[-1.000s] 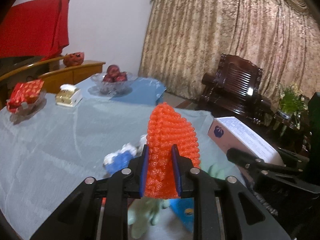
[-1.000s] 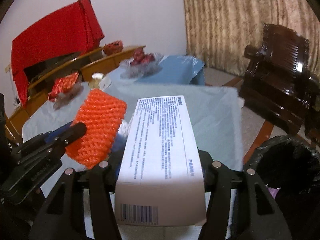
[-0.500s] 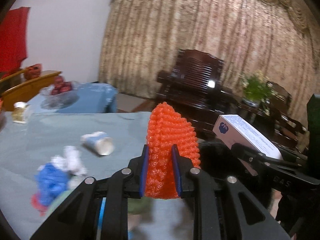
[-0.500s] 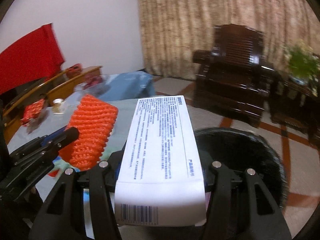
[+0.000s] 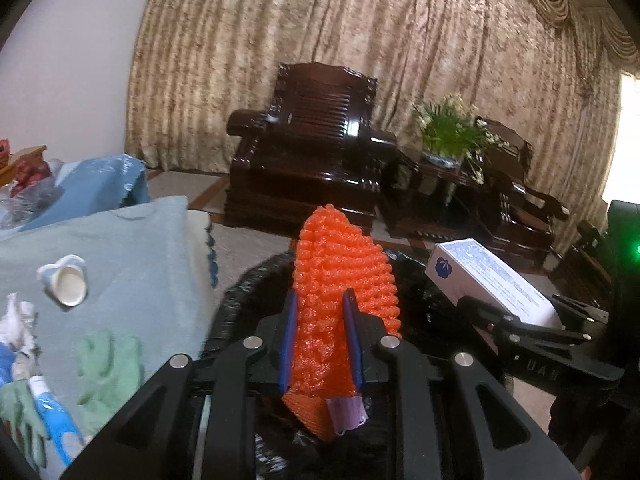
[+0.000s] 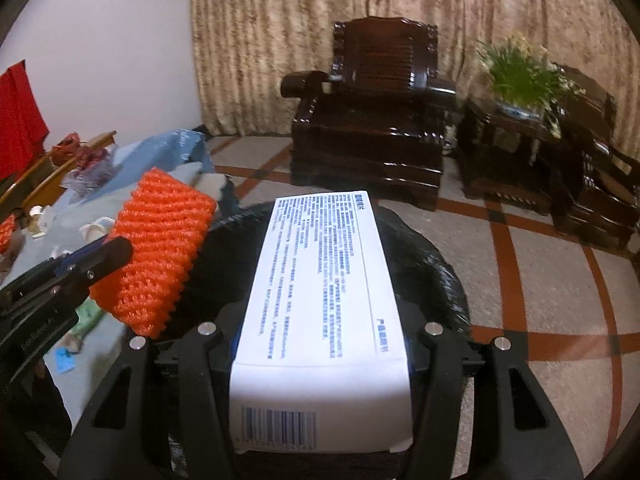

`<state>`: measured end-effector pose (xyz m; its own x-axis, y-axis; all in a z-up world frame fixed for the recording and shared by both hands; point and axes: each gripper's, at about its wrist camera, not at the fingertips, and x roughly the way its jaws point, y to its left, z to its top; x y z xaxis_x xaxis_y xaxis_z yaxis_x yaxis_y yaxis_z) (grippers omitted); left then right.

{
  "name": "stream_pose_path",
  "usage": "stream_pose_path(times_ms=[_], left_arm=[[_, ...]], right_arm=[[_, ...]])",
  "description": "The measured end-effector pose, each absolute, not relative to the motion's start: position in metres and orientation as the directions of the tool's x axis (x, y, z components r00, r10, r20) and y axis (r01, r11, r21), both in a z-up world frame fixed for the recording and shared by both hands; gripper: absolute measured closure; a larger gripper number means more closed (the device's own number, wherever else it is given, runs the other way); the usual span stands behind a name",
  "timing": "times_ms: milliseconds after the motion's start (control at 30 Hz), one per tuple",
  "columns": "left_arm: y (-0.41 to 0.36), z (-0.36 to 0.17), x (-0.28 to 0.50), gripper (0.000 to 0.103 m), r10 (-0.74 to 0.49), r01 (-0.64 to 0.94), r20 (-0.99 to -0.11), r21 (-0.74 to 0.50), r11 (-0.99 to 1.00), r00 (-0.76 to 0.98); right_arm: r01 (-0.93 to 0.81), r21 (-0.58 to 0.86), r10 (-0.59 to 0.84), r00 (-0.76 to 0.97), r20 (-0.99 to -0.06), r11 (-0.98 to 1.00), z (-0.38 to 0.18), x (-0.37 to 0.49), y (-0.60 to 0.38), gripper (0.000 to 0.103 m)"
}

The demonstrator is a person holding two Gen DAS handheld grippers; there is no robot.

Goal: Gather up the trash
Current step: 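Carry both items over the bin and open both tools to drop them, then grasp a green rubber glove with the right tool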

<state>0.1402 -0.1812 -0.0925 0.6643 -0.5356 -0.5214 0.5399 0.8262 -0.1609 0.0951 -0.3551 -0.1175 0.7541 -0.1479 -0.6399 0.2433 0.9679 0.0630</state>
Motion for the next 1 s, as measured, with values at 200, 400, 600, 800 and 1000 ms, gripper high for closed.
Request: stream_pose_path(times_ms=[200, 400, 600, 800, 1000], left_arm=[[-0.195, -0.101, 0.147, 0.065, -0.557, 0.566, -0.544, -0.173, 0.806, 0.628], [-0.178, -0.098, 0.145, 0.04, -0.544, 0.55, -0.536, -0.168, 0.818, 0.646], [-0.139, -0.085, 0.138, 0.025, -0.49, 0.494, -0.509, -0.139, 0.858, 0.708], [-0.084, -0.075, 0.128, 0.025, -0.401, 0.402, -0.49, -0.11, 0.909, 0.774], [-0.018, -0.069, 0.118, 0.025, -0.28, 0.272, -0.474, -0.086, 0.958, 0.835]], right_arm=[[0.289, 0.049, -0.188, 0.731, -0.656, 0.956, -0.132, 0.093, -0.365, 0.037], [0.32, 0.047, -0.221, 0.744, -0.631, 0.946, -0.127, 0.091, -0.361, 0.012], [0.278, 0.089, -0.168, 0.773, -0.612, 0.957, -0.114, 0.098, -0.344, 0.008], [0.167, 0.108, -0.073, 0.806, -0.587, 0.98, -0.101, 0.113, -0.298, 0.008], [0.03, 0.124, 0.047, 0.816, -0.577, 0.992, -0.096, 0.129, -0.232, 0.008]])
